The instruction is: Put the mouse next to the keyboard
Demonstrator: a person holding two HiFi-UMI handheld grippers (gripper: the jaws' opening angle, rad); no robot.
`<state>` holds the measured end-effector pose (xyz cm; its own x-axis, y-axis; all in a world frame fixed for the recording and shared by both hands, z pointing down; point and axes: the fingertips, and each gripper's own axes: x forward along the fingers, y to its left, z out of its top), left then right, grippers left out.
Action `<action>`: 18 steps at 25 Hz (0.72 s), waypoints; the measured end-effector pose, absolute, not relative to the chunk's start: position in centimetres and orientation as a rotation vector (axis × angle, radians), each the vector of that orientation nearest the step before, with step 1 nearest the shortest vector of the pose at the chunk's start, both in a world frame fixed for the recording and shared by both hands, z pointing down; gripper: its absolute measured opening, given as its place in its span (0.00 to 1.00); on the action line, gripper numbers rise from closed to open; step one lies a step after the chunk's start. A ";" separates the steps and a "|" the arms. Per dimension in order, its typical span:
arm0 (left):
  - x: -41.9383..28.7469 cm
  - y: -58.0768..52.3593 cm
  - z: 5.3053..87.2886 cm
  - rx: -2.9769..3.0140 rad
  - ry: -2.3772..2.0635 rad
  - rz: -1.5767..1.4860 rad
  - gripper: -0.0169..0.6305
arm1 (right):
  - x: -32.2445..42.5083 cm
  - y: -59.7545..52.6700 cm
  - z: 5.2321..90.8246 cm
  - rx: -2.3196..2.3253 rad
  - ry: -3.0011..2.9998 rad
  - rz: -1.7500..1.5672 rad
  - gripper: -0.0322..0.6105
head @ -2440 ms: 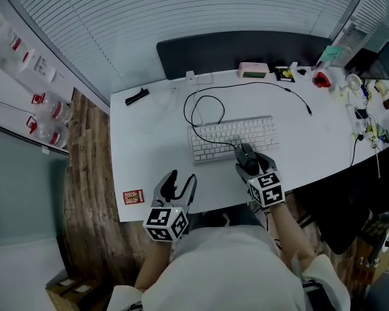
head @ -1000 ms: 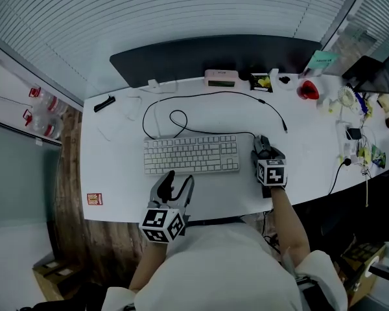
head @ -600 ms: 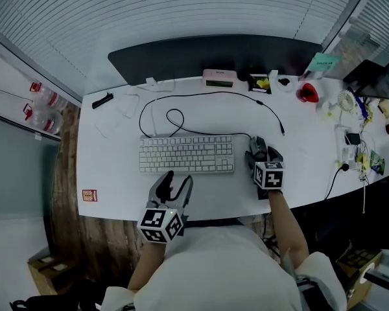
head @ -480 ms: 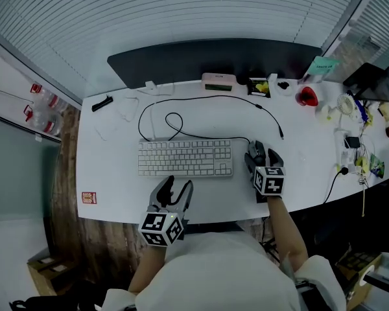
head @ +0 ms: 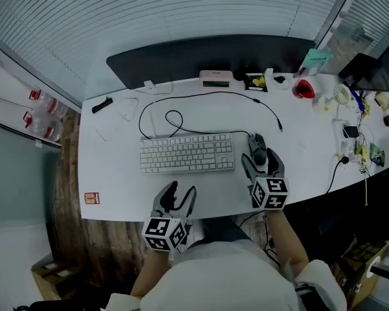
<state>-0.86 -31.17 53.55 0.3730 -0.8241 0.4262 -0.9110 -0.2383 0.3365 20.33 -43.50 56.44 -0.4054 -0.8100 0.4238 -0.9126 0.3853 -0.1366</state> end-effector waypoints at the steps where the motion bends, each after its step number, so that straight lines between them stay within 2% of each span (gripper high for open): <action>1: -1.2 -30.3 53.5 2.102 -1.501 0.207 0.40 | 19.9 -42.5 56.0 1.506 -2.368 0.486 0.62; 3: -1.9 -28.2 53.5 2.088 -1.520 0.196 0.40 | 18.9 -40.4 55.1 1.491 -2.383 0.448 0.58; 9: -2.7 -20.6 53.6 2.088 -1.532 0.205 0.40 | 17.7 -32.4 53.5 1.482 -2.397 0.414 0.24; 12: -2.8 -17.1 53.5 2.111 -1.536 0.211 0.40 | 17.3 -27.8 53.0 1.479 -2.412 0.410 0.13; 18: -2.6 -10.5 52.5 2.134 -1.585 0.189 0.28 | 16.0 -18.7 51.6 1.404 -2.499 0.413 0.05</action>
<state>-2.63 -10.49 52.54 0.3227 -0.8667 0.3803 -0.9319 -0.2206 0.2881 15.98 -18.73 51.63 -0.5073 -0.7894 0.3457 -0.8586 0.4973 -0.1245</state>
